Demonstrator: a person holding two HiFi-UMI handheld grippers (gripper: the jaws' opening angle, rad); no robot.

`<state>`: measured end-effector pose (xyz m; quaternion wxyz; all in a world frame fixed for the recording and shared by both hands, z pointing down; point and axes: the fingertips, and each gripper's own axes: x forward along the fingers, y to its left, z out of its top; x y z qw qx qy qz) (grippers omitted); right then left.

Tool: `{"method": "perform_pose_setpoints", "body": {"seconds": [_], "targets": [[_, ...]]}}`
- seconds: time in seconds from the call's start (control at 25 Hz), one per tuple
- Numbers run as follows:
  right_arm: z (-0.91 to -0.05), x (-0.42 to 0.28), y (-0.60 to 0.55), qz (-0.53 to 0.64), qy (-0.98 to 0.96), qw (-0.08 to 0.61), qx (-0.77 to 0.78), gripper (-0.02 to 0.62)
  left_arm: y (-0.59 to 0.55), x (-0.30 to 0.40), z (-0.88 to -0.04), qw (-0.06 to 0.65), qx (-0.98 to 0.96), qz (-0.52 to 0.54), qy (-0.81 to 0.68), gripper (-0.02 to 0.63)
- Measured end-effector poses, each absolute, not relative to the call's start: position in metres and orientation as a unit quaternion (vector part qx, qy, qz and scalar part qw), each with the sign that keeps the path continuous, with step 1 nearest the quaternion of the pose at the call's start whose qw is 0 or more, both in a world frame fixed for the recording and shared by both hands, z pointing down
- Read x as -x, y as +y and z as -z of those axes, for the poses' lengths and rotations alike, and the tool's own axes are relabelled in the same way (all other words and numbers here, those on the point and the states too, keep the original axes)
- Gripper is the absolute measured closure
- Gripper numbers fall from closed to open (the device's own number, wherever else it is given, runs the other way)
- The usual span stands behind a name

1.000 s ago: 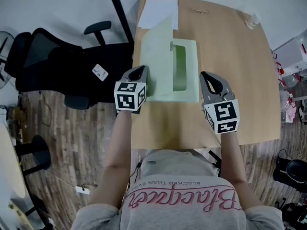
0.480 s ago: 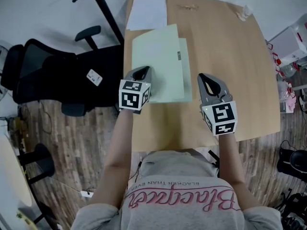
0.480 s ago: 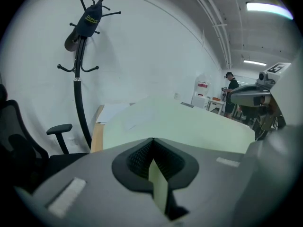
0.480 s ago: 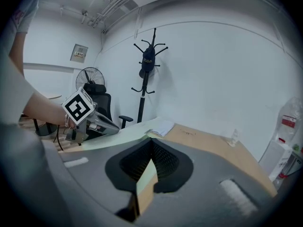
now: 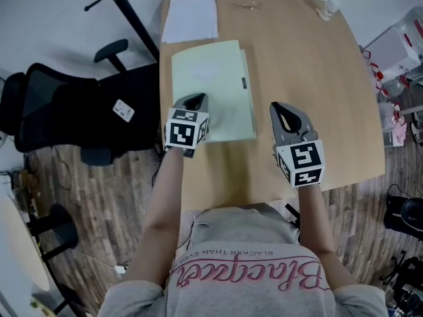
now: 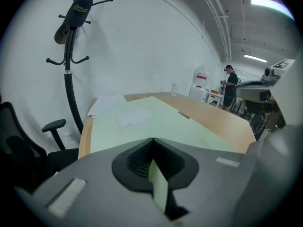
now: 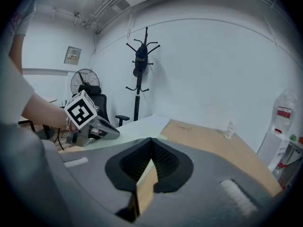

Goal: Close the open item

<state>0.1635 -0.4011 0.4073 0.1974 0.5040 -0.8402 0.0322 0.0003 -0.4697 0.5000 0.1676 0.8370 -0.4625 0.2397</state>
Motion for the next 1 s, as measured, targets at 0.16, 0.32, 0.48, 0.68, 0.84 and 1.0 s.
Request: {"method": "perform_pose_setpoints", "body": {"seconds": [0.16,0.32,0.48,0.68,0.84,1.0], "targets": [[-0.412,-0.169,-0.399,-0.04,-0.839,0.196,-0.506,0.594,-0.467,-0.007,-0.507,0.171,-0.836,-0.252,-0.457,0.594],[-0.413,-0.172,-0.401,-0.048,-0.837,0.19,-0.511,0.594,-0.467,-0.011,-0.512,0.173,-0.835,-0.261,-0.451,0.594],[-0.415,-0.172,-0.403,-0.053,-0.836,0.187,-0.513,0.592,-0.466,-0.016,-0.517,0.169,-0.837,-0.276,-0.442,0.594],[-0.419,-0.17,-0.403,-0.059,-0.835,0.187,-0.514,0.592,-0.463,-0.025,-0.528,0.153,-0.839,-0.315,-0.416,0.594],[-0.421,-0.171,-0.405,-0.065,-0.833,0.184,-0.517,0.592,-0.463,-0.028,-0.533,0.174,-0.835,-0.339,-0.398,0.592],[-0.423,-0.171,-0.406,-0.071,-0.832,0.181,-0.519,0.594,-0.462,-0.028,-0.541,0.206,-0.829,-0.351,-0.383,0.592]]}}
